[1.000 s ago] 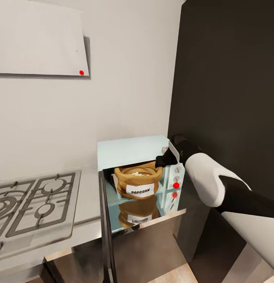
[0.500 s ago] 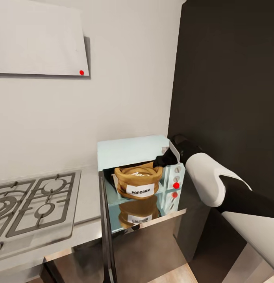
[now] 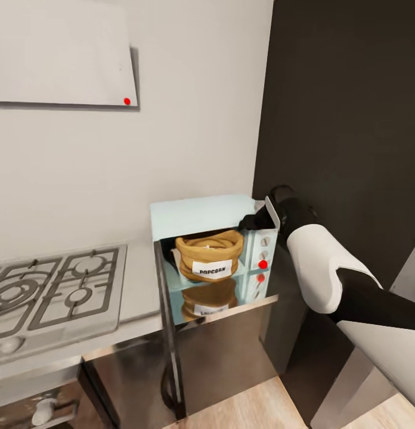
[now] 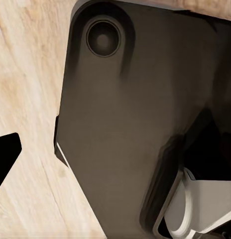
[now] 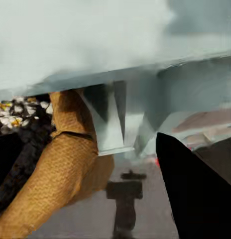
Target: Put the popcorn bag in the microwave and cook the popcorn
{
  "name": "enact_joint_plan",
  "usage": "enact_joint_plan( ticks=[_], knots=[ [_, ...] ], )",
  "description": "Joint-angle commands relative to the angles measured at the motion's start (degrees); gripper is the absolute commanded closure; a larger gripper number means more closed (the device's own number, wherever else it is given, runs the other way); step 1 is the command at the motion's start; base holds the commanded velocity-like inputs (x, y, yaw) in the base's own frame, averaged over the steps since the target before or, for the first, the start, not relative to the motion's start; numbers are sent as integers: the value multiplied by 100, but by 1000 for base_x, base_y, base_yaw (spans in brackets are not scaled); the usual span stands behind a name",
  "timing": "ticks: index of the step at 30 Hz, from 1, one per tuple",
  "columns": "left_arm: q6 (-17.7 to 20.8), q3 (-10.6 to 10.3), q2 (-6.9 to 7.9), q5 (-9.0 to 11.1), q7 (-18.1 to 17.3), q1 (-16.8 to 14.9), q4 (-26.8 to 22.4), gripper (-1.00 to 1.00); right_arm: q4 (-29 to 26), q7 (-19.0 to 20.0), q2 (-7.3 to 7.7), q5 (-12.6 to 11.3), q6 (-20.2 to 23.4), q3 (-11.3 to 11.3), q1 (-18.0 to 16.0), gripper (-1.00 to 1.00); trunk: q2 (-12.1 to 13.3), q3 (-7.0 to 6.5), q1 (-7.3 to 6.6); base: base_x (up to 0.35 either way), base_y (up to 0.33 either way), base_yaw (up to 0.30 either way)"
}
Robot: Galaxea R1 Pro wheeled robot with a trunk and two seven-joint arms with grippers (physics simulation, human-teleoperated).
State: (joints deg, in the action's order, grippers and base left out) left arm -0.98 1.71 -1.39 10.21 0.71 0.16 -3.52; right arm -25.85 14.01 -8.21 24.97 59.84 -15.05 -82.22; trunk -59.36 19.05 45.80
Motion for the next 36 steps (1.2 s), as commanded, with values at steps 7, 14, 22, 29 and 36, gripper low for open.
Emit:
enact_joint_plan(
  ticks=[7,14,22,29,36],
  knots=[
    [-8,13,4,24,8,2,-8,-100,-17,41,-12,57,16,-42,-4,-100,-4,6,-3,-346,0,0],
    [-8,13,7,25,8,2,-8,-100,0,48,152,52,16,-42,38,-100,-4,6,-3,-316,0,0],
    [-8,-8,15,25,4,2,-8,-100,-2,58,497,96,16,-17,988,-100,-4,6,-3,-37,0,0],
    [-8,-13,15,32,2,2,-8,-100,38,935,419,95,-1062,68,1253,-100,-4,6,-3,0,0,0],
    [-8,-13,15,25,5,2,-8,-100,78,1624,377,90,-3056,66,1623,-100,-4,6,-3,0,0,0]
  ],
)
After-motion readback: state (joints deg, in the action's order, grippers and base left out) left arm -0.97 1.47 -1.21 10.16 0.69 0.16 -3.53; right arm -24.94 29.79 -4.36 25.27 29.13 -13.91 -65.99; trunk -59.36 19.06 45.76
